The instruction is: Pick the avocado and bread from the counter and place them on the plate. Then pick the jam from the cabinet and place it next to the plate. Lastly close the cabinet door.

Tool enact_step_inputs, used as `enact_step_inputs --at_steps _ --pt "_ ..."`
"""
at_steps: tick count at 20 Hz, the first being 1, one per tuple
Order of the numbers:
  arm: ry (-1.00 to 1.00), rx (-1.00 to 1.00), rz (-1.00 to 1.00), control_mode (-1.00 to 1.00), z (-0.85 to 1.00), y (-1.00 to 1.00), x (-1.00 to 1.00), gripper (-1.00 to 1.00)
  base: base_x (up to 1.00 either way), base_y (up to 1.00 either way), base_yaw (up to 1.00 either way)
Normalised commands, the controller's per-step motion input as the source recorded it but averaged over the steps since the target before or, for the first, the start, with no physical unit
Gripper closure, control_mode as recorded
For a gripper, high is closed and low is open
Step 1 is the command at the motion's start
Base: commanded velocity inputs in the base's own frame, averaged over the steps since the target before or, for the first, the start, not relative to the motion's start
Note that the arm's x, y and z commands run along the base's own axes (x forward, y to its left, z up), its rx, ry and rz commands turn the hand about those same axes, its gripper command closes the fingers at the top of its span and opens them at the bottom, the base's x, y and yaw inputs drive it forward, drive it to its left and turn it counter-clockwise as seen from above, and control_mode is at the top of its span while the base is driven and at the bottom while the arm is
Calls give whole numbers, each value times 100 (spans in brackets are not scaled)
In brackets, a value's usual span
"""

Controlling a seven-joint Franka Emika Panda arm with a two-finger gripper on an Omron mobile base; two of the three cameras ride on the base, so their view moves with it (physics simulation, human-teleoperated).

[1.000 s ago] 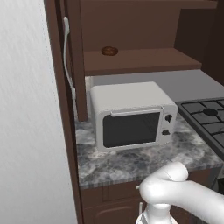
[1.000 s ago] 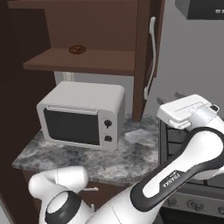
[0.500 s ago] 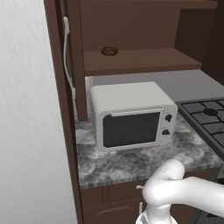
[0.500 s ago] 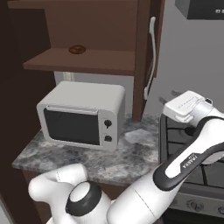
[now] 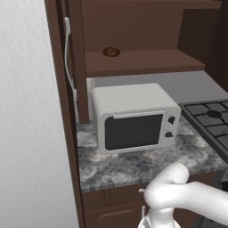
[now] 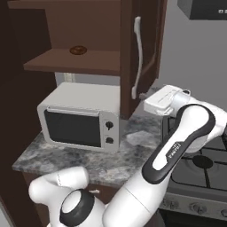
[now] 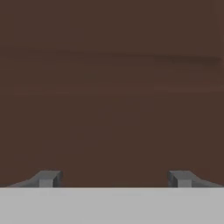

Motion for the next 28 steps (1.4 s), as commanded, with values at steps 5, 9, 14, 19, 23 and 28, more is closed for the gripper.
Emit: enact_step_inputs --at_steps 5,9,14,19,23,28 --pt "0 -1 -6 -100 0 100 0 -100 0 0 0" --pt "-1 -1 -19 -100 12 81 0 -100 0 0 0" --pt "0 -4 -20 -100 13 78 6 -100 0 0 0" --pt "12 -8 -24 -100 46 61 16 -100 0 0 0" --pt "19 -11 -23 -100 46 52 26 -100 0 0 0" --pt "11 -8 -21 -100 2 33 49 -100 0 0 0"
